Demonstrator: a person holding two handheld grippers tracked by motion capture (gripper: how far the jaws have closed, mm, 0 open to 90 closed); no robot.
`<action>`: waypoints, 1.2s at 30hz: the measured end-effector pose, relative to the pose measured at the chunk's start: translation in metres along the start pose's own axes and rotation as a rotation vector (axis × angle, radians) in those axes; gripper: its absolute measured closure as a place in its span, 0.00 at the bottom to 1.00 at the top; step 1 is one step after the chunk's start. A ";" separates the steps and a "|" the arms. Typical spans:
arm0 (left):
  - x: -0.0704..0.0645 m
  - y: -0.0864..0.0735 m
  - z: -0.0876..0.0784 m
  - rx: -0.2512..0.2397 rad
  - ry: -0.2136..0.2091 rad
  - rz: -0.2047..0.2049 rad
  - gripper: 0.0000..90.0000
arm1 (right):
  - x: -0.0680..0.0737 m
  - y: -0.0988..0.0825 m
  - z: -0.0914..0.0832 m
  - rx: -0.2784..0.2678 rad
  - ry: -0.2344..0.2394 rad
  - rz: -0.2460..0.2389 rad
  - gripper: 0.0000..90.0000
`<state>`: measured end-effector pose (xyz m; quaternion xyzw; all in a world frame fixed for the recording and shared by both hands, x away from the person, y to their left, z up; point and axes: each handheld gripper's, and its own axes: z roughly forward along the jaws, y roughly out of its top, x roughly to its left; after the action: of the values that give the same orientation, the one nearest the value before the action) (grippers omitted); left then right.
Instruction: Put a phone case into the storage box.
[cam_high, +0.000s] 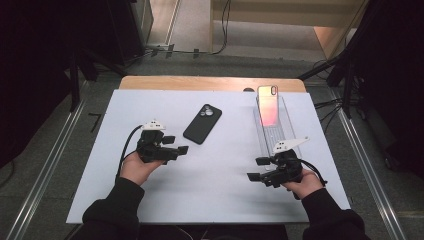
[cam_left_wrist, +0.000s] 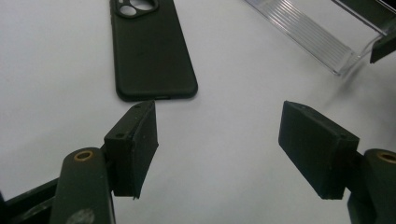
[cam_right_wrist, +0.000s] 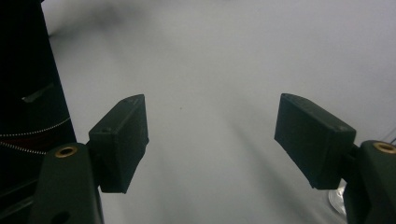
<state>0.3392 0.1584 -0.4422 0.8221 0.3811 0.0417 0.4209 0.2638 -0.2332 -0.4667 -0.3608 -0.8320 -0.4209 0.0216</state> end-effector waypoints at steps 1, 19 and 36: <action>0.000 0.002 0.001 -0.005 -0.001 -0.003 0.32 | 0.000 0.000 0.000 -0.001 0.001 -0.001 0.26; 0.007 0.033 0.040 0.010 -0.013 -0.018 0.02 | 0.003 -0.003 0.001 0.009 0.024 -0.027 0.26; 0.009 0.052 0.081 0.024 0.044 0.005 0.01 | 0.001 -0.004 -0.001 0.004 0.025 -0.025 0.26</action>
<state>0.4081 0.0926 -0.4588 0.8268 0.3890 0.0564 0.4023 0.2599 -0.2345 -0.4687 -0.3451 -0.8369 -0.4240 0.0275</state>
